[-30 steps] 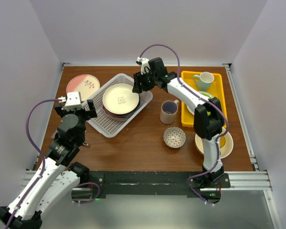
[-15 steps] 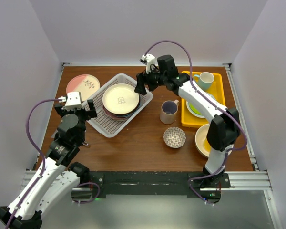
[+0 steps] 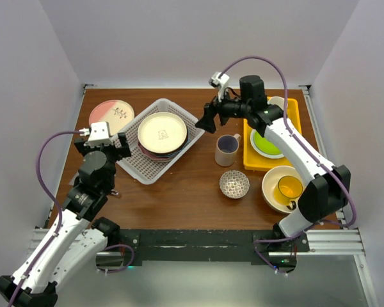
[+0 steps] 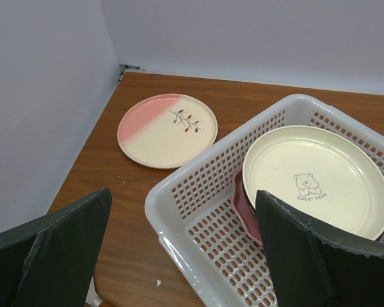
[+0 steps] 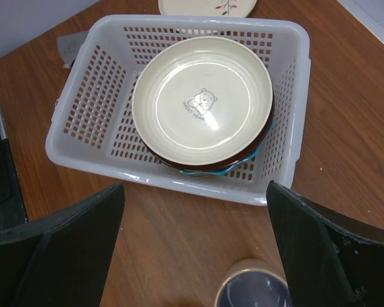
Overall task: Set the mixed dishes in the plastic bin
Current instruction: Place the plate in the plastic bin.
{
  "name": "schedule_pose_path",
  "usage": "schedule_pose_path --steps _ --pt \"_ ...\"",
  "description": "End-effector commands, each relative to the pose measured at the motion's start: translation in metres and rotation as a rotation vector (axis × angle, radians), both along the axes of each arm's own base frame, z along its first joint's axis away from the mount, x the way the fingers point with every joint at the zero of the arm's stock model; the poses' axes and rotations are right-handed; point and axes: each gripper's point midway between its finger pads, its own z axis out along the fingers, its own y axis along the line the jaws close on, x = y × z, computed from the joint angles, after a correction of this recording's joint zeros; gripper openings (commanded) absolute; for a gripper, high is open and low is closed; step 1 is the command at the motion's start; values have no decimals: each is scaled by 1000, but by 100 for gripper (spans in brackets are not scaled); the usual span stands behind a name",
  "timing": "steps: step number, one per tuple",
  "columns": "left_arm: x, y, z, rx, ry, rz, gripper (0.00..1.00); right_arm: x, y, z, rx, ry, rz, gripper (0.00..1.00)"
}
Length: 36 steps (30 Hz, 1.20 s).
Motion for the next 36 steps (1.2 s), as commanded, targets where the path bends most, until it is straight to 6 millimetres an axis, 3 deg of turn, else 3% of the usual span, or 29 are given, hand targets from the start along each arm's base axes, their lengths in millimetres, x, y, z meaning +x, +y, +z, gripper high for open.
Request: schedule_pose_path --steps 1,8,18,26,36 --pt "4 0 8 -34 -36 8 100 -9 -12 35 98 -99 59 98" --pt "9 -1 1 -55 -12 -4 100 -18 -29 42 159 -115 64 98" --pt "23 -2 -1 -104 9 -27 100 -28 -43 36 193 -134 102 98" --pt "39 -10 -4 -200 34 -107 100 -34 -45 35 205 -135 127 98" --pt "63 2 -18 -341 91 -145 100 -36 -46 32 208 -130 140 98"
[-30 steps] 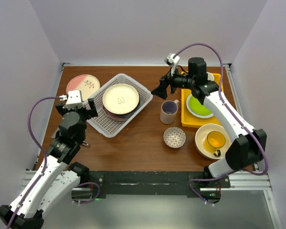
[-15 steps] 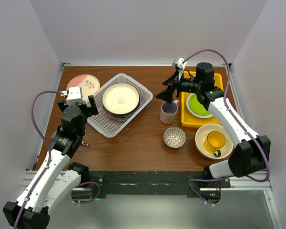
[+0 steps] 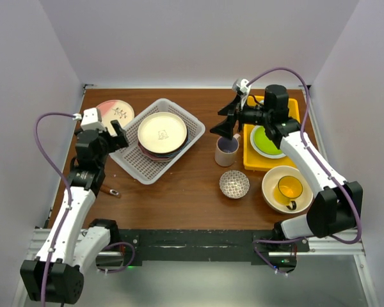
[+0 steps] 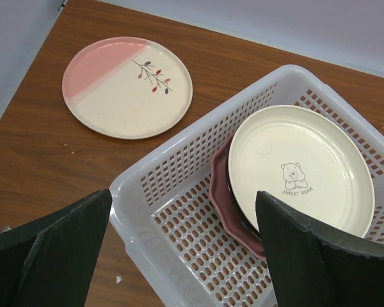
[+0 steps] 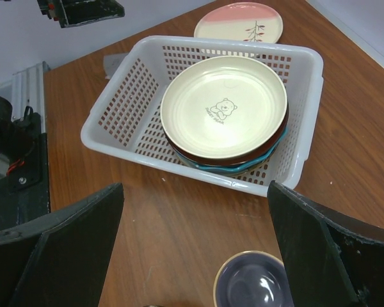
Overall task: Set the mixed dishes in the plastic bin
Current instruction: Place the plate in the plastic bin.
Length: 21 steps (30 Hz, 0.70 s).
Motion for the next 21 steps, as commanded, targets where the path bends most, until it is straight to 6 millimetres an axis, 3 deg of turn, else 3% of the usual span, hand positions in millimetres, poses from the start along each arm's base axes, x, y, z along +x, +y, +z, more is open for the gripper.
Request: schedule_pose_path --steps 1,2,3,14,21 --pt "16 -9 29 -134 -80 -63 100 -10 -1 22 31 -74 28 98" --pt "18 -16 28 -160 -78 -99 100 -11 -1 23 32 -76 30 98" --pt "21 -4 24 -177 -69 -69 100 -11 -2 23 33 -76 31 98" --pt "35 12 10 -394 -40 -81 100 -14 -3 25 42 -84 39 98" --pt "42 18 18 -428 -80 -81 100 -14 -3 25 44 -84 40 98"
